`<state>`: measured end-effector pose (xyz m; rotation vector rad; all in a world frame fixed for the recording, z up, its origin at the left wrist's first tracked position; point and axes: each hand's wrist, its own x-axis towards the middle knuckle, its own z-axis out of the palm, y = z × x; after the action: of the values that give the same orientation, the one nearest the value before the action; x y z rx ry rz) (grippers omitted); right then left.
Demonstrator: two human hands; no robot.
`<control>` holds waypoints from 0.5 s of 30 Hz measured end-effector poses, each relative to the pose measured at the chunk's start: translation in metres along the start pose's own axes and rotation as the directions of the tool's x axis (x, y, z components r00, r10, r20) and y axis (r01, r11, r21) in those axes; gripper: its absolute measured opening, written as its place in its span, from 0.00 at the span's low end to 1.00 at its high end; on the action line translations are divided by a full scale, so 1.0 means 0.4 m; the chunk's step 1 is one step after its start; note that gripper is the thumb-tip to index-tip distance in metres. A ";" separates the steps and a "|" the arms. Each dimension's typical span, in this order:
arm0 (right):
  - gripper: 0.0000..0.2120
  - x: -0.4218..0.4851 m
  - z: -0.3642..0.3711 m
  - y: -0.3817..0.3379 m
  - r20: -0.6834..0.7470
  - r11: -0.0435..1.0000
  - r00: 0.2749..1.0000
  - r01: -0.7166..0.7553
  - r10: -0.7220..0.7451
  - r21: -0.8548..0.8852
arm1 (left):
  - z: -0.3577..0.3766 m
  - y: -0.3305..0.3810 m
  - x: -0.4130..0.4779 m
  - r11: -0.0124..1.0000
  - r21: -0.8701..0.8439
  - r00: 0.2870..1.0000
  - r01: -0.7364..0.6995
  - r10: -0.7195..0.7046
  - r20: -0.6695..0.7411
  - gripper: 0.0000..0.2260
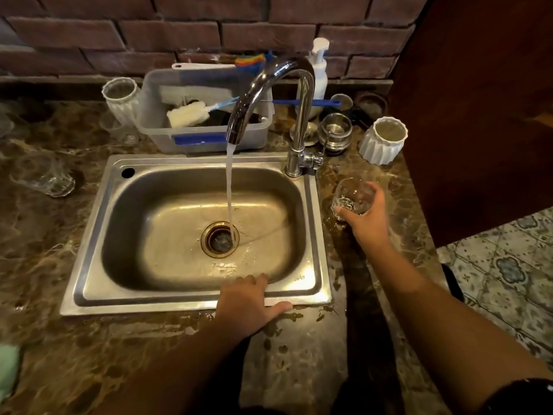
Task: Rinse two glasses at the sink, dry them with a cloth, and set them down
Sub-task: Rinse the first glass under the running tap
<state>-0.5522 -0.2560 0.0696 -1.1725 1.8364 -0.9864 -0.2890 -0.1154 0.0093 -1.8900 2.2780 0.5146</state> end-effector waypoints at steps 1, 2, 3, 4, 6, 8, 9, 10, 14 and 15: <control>0.44 0.009 0.002 -0.001 -0.002 1.000 1.000 -0.005 0.005 0.006 | 0.000 0.001 0.000 1.000 0.003 1.000 0.001 -0.001 -0.003 0.50; 0.44 0.016 0.004 -0.002 -0.005 1.000 1.000 -0.008 0.008 0.005 | -0.001 0.001 0.001 1.000 0.002 1.000 0.006 -0.006 0.005 0.50; 0.44 0.023 0.007 -0.002 -0.009 1.000 1.000 -0.008 0.008 0.002 | -0.003 0.001 0.003 1.000 -0.001 1.000 0.012 -0.012 0.015 0.50; 0.44 0.030 0.009 -0.004 -0.013 1.000 1.000 -0.007 0.007 -0.002 | -0.004 0.001 0.005 1.000 -0.004 1.000 0.017 -0.017 0.021 0.49; 0.45 0.043 0.013 -0.006 -0.015 1.000 1.000 -0.007 0.007 -0.003 | -0.004 -0.002 0.006 1.000 -0.011 1.000 0.019 -0.018 0.024 0.47; 0.46 0.052 0.013 -0.005 -0.004 1.000 1.000 -0.013 0.013 0.000 | -0.003 -0.003 0.007 1.000 -0.017 0.999 0.021 -0.020 0.029 0.46; 0.46 0.056 0.012 -0.004 0.005 1.000 1.000 -0.017 0.017 0.001 | -0.002 -0.003 0.008 1.000 -0.017 0.999 0.021 -0.020 0.033 0.46; 0.46 0.057 0.012 -0.004 0.015 1.000 1.000 -0.023 0.023 0.001 | -0.002 -0.003 0.009 1.000 -0.015 0.999 0.020 -0.019 0.037 0.46; 0.47 0.056 0.010 -0.009 0.053 0.999 0.998 -0.041 0.040 0.014 | -0.006 -0.004 0.004 1.000 -0.007 0.999 0.017 -0.016 0.045 0.47; 0.48 0.051 0.010 -0.011 0.054 0.999 0.997 -0.049 0.048 0.020 | -0.010 -0.004 0.002 1.000 0.001 0.999 0.016 -0.016 0.051 0.46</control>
<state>-0.5536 -0.2772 0.0683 -1.1254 1.8002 -0.9365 -0.2873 -0.1178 0.0125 -1.8715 2.2289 0.5539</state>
